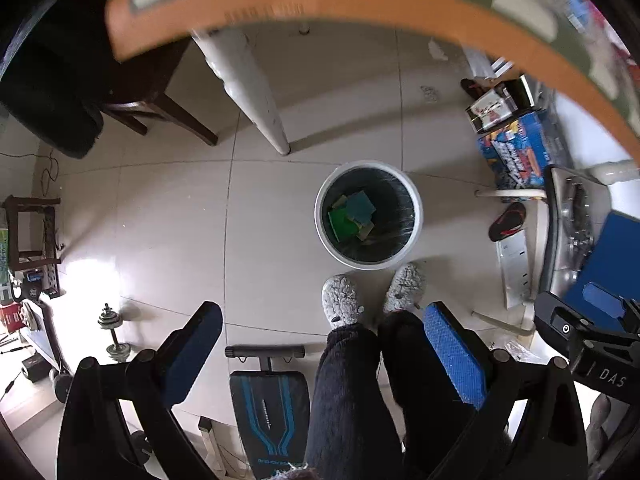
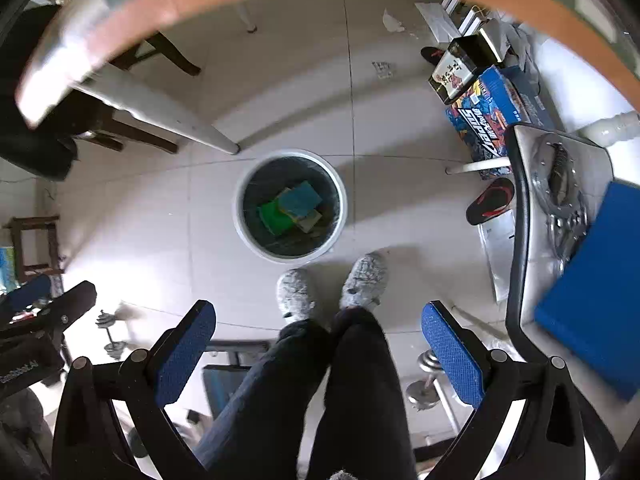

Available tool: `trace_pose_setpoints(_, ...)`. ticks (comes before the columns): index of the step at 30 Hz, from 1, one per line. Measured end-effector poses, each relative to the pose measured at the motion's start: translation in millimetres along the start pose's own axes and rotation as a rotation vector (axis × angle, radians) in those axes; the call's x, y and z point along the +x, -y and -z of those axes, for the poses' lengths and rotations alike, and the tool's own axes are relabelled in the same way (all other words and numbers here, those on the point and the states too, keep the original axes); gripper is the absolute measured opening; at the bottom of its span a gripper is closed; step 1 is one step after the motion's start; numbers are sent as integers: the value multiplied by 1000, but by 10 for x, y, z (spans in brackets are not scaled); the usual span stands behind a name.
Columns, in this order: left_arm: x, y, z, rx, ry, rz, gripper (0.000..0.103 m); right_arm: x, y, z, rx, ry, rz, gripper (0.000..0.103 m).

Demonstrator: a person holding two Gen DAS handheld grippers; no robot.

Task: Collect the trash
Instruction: 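Grasp the silver blister pack with the left tool while the right tool grasps the water pouch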

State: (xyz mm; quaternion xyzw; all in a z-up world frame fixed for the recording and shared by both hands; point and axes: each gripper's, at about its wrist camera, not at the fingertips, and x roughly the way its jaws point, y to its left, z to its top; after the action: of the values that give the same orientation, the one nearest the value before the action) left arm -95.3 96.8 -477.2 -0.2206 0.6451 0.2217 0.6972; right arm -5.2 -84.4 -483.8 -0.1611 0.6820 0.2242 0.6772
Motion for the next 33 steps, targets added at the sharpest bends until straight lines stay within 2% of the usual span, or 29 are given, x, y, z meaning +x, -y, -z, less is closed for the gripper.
trace_pose_setpoints(5, -573, -69, -80, -34, 69, -9, 103, -631, -76, -25, 39, 50, -63, 103)
trace_pose_setpoints(9, -922, -22, -336, -65, 143, -6, 103, -1098, -53, -278, 66, 108, -97, 103)
trace_pose_setpoints(13, -1156, 155, -760, -62, 216, -34, 103, -1495, 194, -791, 107, 174, -89, 103)
trace_pose_setpoints(17, -1204, 350, -1271, -74, 246, -72, 103, -1672, 427, -1501, 48, 194, -11, 103)
trace_pose_setpoints(22, -1033, 668, -1934, -142, 218, -129, 103, -1591, 638, -2522, -117, 178, 135, 103)
trace_pose_setpoints(25, -847, 866, -2289, -199, 157, -133, 103, -1327, 721, -3114, -224, 124, 189, 103)
trace_pose_setpoints(29, -652, 1149, -2609, -240, 90, -122, 103, -999, 745, -3609, -340, 60, 178, 102)
trace_pose_setpoints(31, -568, 1286, -2741, -261, 59, -109, 103, -863, 748, -3770, -375, 31, 158, 97)
trace_pose_setpoints(33, -532, 1399, -2834, -275, 39, -101, 103, -786, 764, -3872, -393, 13, 107, 82)
